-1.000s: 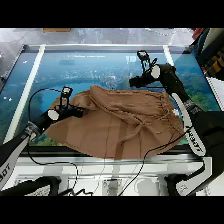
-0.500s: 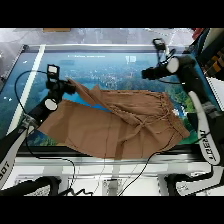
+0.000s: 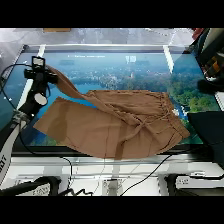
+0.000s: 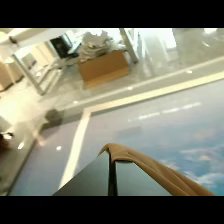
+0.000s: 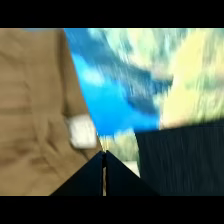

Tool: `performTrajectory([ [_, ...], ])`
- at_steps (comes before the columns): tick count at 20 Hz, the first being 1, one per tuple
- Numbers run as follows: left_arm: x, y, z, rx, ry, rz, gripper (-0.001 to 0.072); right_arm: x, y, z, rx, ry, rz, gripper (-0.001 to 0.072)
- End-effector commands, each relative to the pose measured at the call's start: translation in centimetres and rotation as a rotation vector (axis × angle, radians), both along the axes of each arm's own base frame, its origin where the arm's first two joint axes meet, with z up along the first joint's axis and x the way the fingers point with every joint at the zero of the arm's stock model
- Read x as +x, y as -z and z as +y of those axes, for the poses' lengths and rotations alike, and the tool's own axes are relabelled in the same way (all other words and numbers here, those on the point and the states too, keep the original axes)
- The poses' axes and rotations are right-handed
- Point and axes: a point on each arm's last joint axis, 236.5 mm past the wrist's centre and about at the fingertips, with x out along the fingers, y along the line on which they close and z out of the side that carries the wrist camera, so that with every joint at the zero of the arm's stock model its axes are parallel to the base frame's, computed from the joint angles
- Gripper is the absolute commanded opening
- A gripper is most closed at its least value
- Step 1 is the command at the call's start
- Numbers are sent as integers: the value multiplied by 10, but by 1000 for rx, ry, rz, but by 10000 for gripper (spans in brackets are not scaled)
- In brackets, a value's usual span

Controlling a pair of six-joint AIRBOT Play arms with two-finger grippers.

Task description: Fold the clothes and pants, and hang the long-sleeved shirts on hangers.

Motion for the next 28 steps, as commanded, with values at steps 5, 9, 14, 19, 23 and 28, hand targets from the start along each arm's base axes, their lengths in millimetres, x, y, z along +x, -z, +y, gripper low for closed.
performTrajectory([
  [5, 7, 3, 23, -11, 7, 81, 18, -41, 96, 5, 393, 131, 7, 637],
  [9, 8, 33, 5, -24, 71, 184, 18, 1, 136, 10, 414, 237, -20, 631],
  [14, 8, 34, -12, 103, 115, 202, 18, 32, 165, 51, 589, 169, 90, 631],
  [19, 8, 34, -12, 103, 115, 202, 18, 53, 185, 53, 568, 158, 85, 631],
  [23, 8, 34, -12, 102, 116, 203, 18, 31, 194, 79, 619, 61, 190, 622],
  [28, 8, 38, -14, 99, 125, 217, 18, 20, 197, 112, 641, -88, 249, 620],
])
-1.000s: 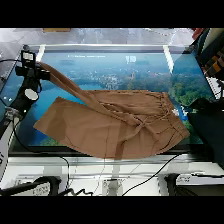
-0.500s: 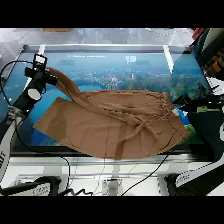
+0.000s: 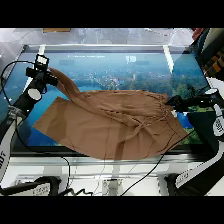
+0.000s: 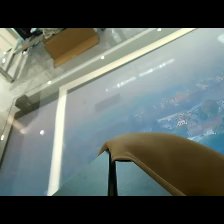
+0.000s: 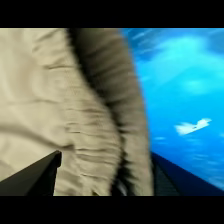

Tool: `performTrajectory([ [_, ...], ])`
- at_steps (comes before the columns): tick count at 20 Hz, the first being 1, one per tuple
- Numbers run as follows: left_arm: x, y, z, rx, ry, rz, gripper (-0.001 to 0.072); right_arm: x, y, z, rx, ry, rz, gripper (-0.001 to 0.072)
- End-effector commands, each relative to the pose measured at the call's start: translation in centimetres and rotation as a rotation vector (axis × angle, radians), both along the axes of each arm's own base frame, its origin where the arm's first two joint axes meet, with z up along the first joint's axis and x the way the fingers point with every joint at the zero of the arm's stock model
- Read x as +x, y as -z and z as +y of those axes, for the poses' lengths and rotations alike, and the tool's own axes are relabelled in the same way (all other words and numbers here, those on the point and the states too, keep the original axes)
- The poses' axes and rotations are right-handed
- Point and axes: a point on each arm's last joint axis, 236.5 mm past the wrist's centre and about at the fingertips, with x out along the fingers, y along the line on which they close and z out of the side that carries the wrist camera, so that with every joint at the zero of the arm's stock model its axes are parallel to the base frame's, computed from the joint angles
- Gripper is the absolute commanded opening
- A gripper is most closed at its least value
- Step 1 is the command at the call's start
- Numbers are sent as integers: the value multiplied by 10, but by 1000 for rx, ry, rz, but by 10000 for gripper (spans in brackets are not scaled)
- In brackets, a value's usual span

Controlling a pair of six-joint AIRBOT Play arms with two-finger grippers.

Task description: Fold the clothes and pants, and hang the long-sleeved shirts on hangers.

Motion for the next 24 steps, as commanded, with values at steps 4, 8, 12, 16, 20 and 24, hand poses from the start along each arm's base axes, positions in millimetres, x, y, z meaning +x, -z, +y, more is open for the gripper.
performTrajectory([
  [4, 0, 2, -1, -2, 3, 7, 18, 24, 10, 28, -82, -120, -111, 399],
  [8, 0, 1, 5, -1, -7, 4, 18, 64, -8, 24, -166, -100, -238, 26],
  [12, 2, -26, 36, 13, -84, -83, 18, 95, -59, -2, -238, -102, -359, 26],
  [16, 3, -27, 41, 4, -77, -58, 18, 97, -86, -35, -308, -96, -373, 26],
  [20, 6, 10, 31, -12, -37, 44, 18, 91, -83, -59, -329, -37, -339, 26],
  [24, 10, 63, 26, -27, -13, 162, 18, 81, -74, -80, -388, -5, -278, 26],
])
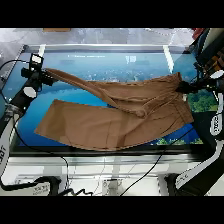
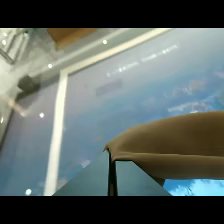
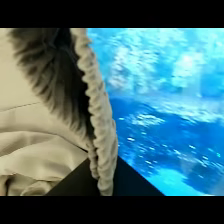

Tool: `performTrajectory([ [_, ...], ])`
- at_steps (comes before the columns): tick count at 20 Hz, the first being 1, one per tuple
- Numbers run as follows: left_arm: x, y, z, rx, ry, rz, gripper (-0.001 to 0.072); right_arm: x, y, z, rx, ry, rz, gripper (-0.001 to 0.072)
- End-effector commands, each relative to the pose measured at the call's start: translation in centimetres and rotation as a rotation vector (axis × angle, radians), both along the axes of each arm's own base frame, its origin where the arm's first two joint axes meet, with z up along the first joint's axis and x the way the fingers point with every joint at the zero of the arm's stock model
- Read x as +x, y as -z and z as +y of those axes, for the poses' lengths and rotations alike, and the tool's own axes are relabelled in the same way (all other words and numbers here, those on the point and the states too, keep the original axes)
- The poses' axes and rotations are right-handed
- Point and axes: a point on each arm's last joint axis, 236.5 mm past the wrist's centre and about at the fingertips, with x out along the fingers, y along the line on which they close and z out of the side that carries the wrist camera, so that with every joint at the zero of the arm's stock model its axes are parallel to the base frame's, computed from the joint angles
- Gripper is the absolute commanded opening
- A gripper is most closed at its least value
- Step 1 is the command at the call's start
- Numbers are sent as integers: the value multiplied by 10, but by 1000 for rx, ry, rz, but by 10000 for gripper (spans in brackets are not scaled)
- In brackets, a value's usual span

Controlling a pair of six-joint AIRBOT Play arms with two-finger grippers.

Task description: Fold the clothes and pants, and hang the long-sleeved shirts on hangers.

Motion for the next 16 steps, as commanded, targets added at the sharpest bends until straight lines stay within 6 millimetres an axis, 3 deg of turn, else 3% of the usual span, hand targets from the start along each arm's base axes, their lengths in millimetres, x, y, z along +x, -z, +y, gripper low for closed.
performTrajectory([
  [1, -3, 57, -15, -34, 60, 162, 18, -8, 5, -19, -43, 44, 39, 26],
  [3, -15, 93, -29, -69, 117, 291, 19, -8, 5, -20, -47, 45, 41, 26],
  [5, -23, 99, -36, -148, 119, 340, 19, -9, 6, -20, -49, 43, 46, 26],
  [6, -25, 95, -38, -203, 100, 341, 66, -10, 6, -20, -50, 42, 47, 26],
  [7, -28, 90, -39, -246, 87, 341, 327, -10, 6, -21, -54, 42, 49, 26],
  [8, -30, 84, -39, -290, 70, 338, 642, -11, 7, -22, -59, 41, 51, 26],
  [9, -33, 76, -37, -331, 53, 334, 708, -11, 7, -23, -63, 41, 53, 26],
  [12, -42, 49, -19, -377, 17, 304, 692, -11, 7, -23, -64, 41, 53, 26],
  [14, -38, 23, 15, -536, -125, 193, 690, -11, 7, -23, -64, 41, 53, 26],
  [16, -39, 22, 46, -769, -275, 155, 685, -11, 7, -23, -64, 41, 53, 26],
])
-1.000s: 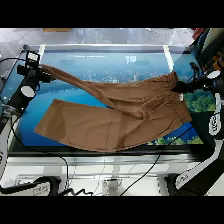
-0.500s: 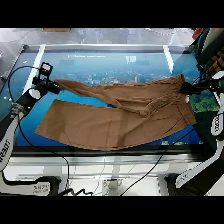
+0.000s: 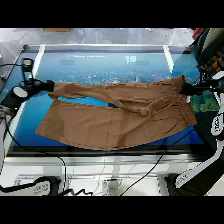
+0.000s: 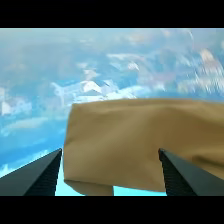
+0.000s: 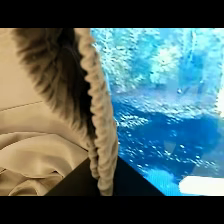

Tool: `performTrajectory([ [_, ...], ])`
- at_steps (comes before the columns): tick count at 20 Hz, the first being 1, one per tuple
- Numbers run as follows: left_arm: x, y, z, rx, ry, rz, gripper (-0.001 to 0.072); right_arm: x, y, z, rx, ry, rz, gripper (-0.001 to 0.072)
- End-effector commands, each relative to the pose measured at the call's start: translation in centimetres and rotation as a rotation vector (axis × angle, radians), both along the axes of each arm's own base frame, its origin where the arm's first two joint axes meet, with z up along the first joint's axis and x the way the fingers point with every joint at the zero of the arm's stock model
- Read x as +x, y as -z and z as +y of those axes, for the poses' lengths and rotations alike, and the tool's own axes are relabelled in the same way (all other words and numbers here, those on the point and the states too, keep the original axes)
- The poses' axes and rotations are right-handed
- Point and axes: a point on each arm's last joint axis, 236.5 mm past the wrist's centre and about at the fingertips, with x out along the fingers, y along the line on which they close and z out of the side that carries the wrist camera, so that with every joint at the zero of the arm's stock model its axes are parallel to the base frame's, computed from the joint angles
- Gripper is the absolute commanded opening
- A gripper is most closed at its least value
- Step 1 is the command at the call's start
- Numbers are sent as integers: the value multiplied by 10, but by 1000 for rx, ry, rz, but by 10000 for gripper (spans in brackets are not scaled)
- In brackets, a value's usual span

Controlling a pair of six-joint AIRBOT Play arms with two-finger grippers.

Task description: Fold the clothes and pants, and hang the long-sleeved shirts on hangers.

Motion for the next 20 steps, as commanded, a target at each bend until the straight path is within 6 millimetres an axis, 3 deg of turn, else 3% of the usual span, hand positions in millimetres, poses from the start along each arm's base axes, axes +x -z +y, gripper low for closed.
performTrajectory([
  [1, -6, 0, 45, -334, -265, 18, 685, 0, -1, -1, -2, 1, 0, 26],
  [4, -33, 66, 42, -557, -324, 334, 675, 0, -1, -1, -2, 1, 0, 26],
  [6, -41, 97, 48, -736, -460, 431, 676, 0, -1, -1, -2, 0, 0, 26],
  [12, -6, 112, 50, -1064, -602, 332, 676, 0, -1, -1, -2, 1, 0, 26],
  [17, 22, 117, 59, -1098, -680, 196, 674, 0, -1, -1, -3, 1, -1, 26],
  [20, 25, 136, 43, -1071, -663, 233, 583, 2, -1, -2, -6, 4, -7, 26],
])
